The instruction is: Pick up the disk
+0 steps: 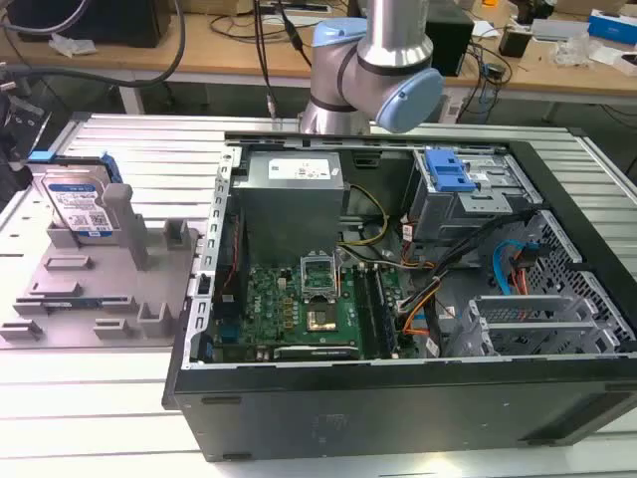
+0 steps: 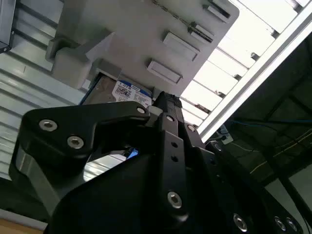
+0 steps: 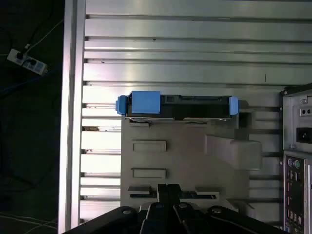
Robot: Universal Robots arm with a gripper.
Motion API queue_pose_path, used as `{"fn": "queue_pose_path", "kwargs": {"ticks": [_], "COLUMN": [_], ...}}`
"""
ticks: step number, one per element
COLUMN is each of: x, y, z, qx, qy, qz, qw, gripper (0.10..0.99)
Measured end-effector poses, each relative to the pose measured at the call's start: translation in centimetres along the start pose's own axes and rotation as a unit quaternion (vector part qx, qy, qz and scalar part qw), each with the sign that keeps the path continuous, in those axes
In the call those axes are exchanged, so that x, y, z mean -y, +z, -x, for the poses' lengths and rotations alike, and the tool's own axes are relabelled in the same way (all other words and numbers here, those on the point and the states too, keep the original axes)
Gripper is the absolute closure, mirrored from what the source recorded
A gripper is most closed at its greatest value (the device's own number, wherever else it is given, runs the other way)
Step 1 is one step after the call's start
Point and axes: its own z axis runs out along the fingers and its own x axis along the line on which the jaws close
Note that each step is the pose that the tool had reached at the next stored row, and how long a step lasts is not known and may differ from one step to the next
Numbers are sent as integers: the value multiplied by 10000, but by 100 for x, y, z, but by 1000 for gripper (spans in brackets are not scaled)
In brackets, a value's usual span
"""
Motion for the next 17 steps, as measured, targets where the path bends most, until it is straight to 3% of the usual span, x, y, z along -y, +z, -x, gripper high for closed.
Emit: {"fn": "queue_pose_path", "kwargs": {"ticks": [11, 13, 14, 17], "x": [0, 0, 0, 0], "y": [0, 1, 2, 3], "z": [0, -1, 0, 0], "qx": [0, -10, -21, -32], "qy": [0, -263, -549, -853], "qz": [0, 0, 0, -1], "qw": [10000, 9997, 9985, 9964], "gripper": [980, 980, 980, 980]}}
